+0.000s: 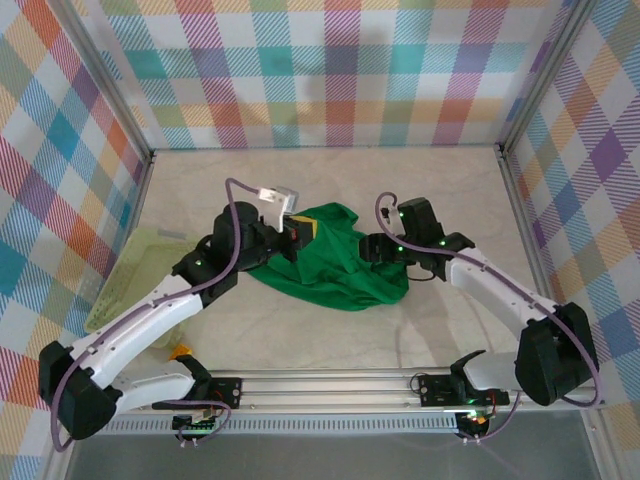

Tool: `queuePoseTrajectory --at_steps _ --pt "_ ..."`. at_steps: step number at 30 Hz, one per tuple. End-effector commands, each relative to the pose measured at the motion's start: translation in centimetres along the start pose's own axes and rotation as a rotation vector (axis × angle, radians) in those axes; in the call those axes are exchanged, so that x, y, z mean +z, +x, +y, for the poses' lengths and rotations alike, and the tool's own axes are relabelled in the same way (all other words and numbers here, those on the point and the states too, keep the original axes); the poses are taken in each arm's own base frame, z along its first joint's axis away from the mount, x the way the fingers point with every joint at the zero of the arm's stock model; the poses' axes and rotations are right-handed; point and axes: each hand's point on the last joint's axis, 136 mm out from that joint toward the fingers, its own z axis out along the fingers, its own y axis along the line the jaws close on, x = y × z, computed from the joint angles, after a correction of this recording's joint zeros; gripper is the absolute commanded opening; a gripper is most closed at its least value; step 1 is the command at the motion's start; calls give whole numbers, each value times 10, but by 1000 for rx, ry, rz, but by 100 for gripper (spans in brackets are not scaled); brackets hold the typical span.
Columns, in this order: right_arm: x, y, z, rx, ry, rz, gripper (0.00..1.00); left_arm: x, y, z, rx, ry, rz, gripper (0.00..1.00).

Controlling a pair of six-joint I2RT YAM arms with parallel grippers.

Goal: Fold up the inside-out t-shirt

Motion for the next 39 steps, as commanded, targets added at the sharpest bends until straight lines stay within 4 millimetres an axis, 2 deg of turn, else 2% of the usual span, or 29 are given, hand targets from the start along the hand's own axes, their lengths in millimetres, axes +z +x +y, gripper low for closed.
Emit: queuePoseTrajectory --at_steps 1,4,7,11,17,20,22,28,30,32,36,37,39 --pt "15 10 -21 53 69 39 75 -14 -4 10 -45 -30 -33 0" --pt "27 13 -23 82 50 64 76 -20 -5 17 -53 -53 -47 0" --pt "35 9 -10 113 -29 67 76 -21 1 28 -55 -93 -34 0" --pt "46 12 6 162 -135 100 70 -19 12 42 -66 -140 -8 0" --pt "56 23 9 193 -170 143 63 -18 21 62 -80 -222 -3 0" --pt "51 19 12 142 -163 108 64 -15 25 69 -84 -245 9 0" --pt "41 13 19 76 -170 58 65 -13 27 74 -91 -261 12 0" --pt "12 8 73 -203 -304 -75 70 -12 37 99 -153 -338 26 0" --pt "12 11 79 -240 -309 -80 71 -15 41 111 -186 -375 28 0" --pt "23 16 67 -224 -240 -47 70 -18 46 125 -227 -417 31 0" --pt "48 31 16 -127 30 70 69 -24 57 147 -303 -464 23 0" --pt "51 36 8 -99 65 90 70 -26 62 152 -317 -478 25 0" --pt "53 43 6 -62 65 115 69 -28 70 158 -344 -500 26 0"
